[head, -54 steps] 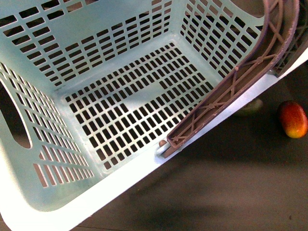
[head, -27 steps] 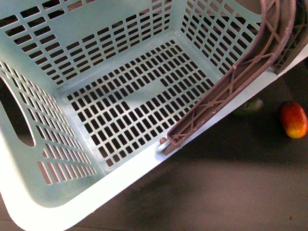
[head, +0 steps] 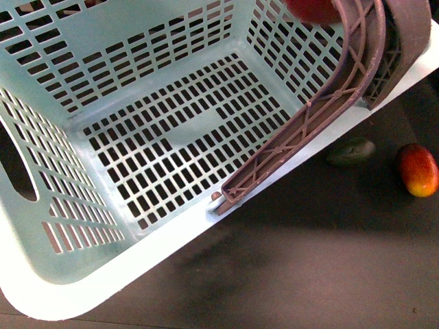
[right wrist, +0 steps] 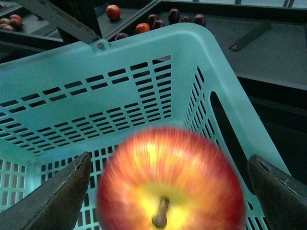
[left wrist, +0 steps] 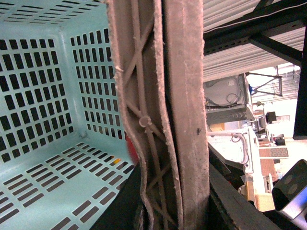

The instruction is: Pick apple with right arm and hold basket with left

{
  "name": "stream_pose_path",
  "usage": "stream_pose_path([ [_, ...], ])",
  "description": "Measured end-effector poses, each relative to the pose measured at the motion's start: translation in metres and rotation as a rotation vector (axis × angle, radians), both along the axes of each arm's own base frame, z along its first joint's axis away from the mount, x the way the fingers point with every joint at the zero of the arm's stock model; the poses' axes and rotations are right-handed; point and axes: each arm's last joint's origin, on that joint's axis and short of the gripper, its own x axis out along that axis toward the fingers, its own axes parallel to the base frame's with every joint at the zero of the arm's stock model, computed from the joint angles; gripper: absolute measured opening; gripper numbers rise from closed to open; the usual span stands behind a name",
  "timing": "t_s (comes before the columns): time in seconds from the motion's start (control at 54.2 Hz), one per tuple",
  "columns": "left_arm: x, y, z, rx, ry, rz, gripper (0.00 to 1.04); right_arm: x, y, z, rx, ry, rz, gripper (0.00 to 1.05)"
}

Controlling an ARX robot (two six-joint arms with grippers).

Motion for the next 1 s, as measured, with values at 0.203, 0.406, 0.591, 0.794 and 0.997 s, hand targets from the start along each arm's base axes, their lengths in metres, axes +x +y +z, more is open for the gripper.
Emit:
stream_pose_path([
  [0.203, 0.000, 0.000, -0.002, -0.002, 0.011, -0.009, 0.20, 0.003, -0.008, 0.001, 0.010, 0.000, -0.047, 0.96],
  [0.406, 0.000, 0.000, -0.003, -0.014, 0.025, -0.002, 0.20, 0.005, -0.030, 0.009, 0.027, -0.017, -0.131, 0.96],
  [0.591, -0.001, -0.001, -0.003, -0.019, 0.029, -0.011, 0.20, -0.008, -0.067, 0.029, 0.043, -0.075, -0.271, 0.96],
  [0.794, -0.001, -0.001, -0.003, -0.019, 0.029, -0.009, 0.20, -0.037, -0.106, 0.048, 0.020, -0.130, -0.444, 0.96],
  [0.997, -0.001, -0.001, -0.003, -0.017, 0.027, -0.005, 0.20, -0.060, -0.113, 0.039, 0.025, -0.221, -0.424, 0.73],
])
